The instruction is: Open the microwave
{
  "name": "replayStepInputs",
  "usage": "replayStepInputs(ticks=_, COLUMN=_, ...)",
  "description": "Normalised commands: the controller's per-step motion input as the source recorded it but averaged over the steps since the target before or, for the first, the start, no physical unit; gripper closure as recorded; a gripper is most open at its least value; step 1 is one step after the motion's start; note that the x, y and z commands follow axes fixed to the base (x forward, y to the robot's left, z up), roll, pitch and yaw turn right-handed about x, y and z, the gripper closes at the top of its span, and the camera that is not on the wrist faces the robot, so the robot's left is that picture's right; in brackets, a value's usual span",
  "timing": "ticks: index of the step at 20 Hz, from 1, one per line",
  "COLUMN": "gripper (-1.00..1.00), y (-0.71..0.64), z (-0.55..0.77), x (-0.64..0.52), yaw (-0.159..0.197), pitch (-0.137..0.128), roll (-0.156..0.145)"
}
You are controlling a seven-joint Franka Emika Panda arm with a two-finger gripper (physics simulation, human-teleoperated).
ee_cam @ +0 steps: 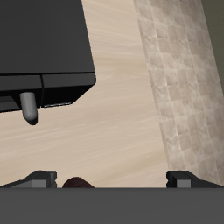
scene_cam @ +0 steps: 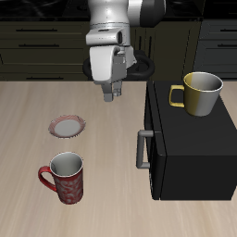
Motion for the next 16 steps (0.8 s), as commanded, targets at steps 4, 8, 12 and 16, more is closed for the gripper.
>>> replayStepInputs(ticks=4, gripper=-1.00, y=0.41, z=-0.24, x=0.06, yaw=0.023, pitch=0.050, roll=0.080)
replayStepInputs(ticks=8, gripper=-1.00, y=0.33, z=-0.30, x=-0.05, yaw=0.077, pitch=0.086, roll=0.080)
replayStepInputs(ticks=12, gripper=-1.00, y=0.34, z=-0.52, x=-0.16, yaw=0.107, pitch=0.091, roll=0.078)
replayStepInputs(ticks=16, gripper=-1.00, y=0.21, z=-0.65, x=-0.34, yaw=0.132, pitch=0.154, roll=0.006)
